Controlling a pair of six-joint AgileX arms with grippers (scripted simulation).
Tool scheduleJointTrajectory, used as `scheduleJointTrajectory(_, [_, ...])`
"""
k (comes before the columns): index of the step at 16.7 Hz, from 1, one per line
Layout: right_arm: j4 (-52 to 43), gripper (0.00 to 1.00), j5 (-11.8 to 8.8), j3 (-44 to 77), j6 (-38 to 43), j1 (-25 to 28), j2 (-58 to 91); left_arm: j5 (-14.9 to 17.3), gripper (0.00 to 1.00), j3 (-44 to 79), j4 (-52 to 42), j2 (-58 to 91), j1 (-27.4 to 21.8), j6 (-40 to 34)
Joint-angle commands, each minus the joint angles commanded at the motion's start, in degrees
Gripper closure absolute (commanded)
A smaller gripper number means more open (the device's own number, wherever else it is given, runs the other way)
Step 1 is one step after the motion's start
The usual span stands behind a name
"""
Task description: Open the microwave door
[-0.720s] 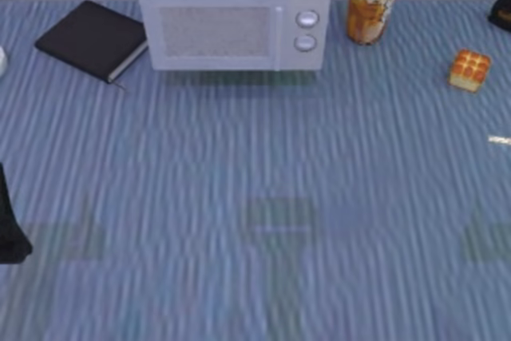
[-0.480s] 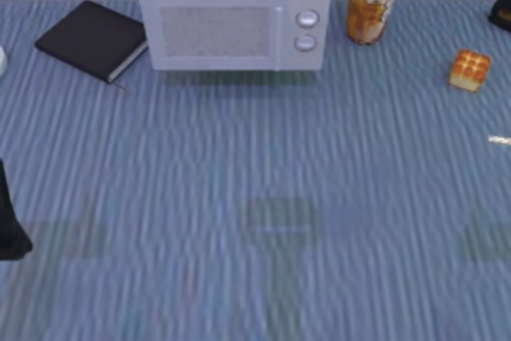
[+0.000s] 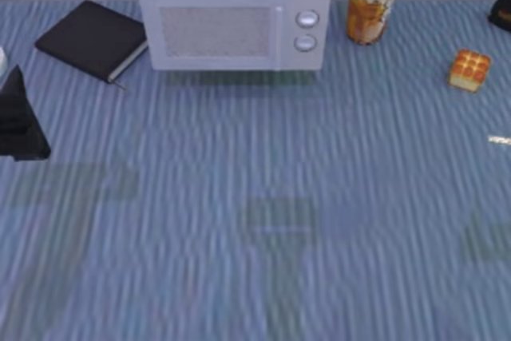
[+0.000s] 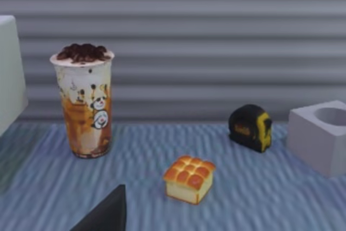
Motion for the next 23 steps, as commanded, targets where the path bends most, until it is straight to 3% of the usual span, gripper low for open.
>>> scheduleJointTrajectory(8, [0.0,0.0,0.0,0.0,0.0,0.0,0.0,-15.6,0.0,34.2,2.6,49.3,-17.5,-10.1])
scheduleJointTrajectory(13, [0.0,0.0,0.0,0.0,0.0,0.0,0.0,-23.3,0.0,49.8,2.7,72.6,-26.1,-14.5])
scheduleJointTrajectory(17, [0.0,0.0,0.0,0.0,0.0,0.0,0.0,-26.7,0.0,55.9,2.0,81.9,-29.9,-16.0])
scheduleJointTrajectory(23, [0.0,0.0,0.0,0.0,0.0,0.0,0.0,-27.0,0.0,56.3,1.8,82.9,-30.2,-16.1])
